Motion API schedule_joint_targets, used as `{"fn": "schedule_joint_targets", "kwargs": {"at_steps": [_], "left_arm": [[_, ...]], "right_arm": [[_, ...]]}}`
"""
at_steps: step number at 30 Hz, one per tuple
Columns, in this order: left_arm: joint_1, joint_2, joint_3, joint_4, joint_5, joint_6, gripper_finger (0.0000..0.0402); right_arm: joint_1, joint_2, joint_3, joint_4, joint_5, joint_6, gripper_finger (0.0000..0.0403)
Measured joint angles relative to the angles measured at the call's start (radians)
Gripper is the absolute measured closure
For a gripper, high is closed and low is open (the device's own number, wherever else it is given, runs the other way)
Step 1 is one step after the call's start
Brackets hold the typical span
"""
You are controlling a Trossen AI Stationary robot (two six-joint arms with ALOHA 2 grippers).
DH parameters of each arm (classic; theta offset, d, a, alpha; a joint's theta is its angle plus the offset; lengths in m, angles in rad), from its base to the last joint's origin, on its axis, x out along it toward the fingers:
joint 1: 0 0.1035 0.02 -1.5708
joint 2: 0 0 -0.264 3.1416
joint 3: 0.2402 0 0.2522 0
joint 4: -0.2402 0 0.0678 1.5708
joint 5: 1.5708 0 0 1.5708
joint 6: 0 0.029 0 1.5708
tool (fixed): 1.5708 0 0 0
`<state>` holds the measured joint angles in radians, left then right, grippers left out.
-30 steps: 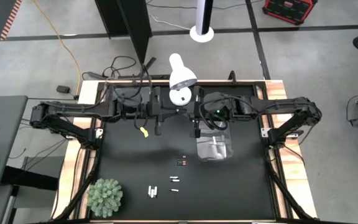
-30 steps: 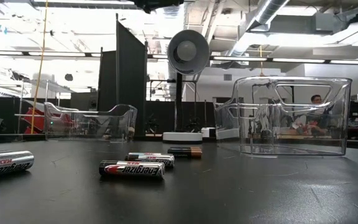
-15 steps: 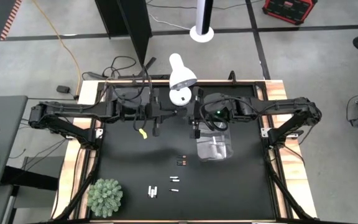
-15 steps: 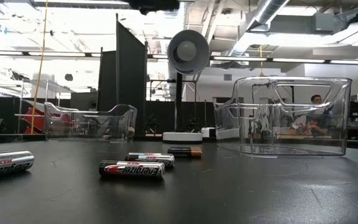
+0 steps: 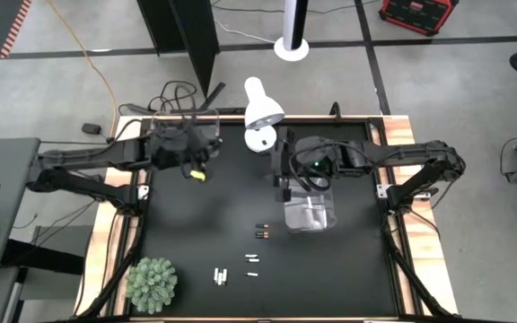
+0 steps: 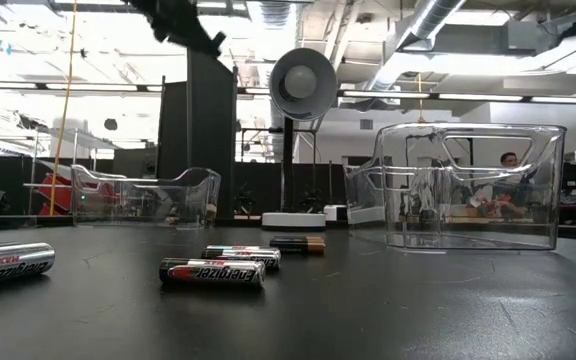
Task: Sort batteries
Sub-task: Put the black battery into the top transparent bin
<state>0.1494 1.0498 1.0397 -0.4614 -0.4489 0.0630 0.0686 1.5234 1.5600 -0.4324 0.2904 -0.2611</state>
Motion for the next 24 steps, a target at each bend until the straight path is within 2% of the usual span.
{"fn": "schedule_joint_targets", "kwargs": {"at_steps": [6,10,15,21,24], "left_arm": [[0.168,0.037,0.000,-0.148,-0.018,-0.225,0.0357],[0.279,0.099,0.000,-0.157,0.008,-0.266,0.0357],[0.424,0.202,0.000,-0.132,0.165,-0.271,0.0357],[0.549,0.342,0.000,-0.082,0.320,-0.273,0.0357],[0.579,0.410,0.000,-0.078,0.346,-0.286,0.0356]], "right_arm": [[0.038,0.000,0.000,-0.038,0.000,0.011,0.0181],[0.088,0.000,0.000,-0.060,0.021,0.039,0.0181],[0.191,0.000,0.000,-0.098,0.199,0.070,0.0181],[0.317,0.001,0.000,-0.146,0.357,0.102,0.0182],[0.367,0.001,0.000,-0.174,0.427,0.124,0.0182]]}}
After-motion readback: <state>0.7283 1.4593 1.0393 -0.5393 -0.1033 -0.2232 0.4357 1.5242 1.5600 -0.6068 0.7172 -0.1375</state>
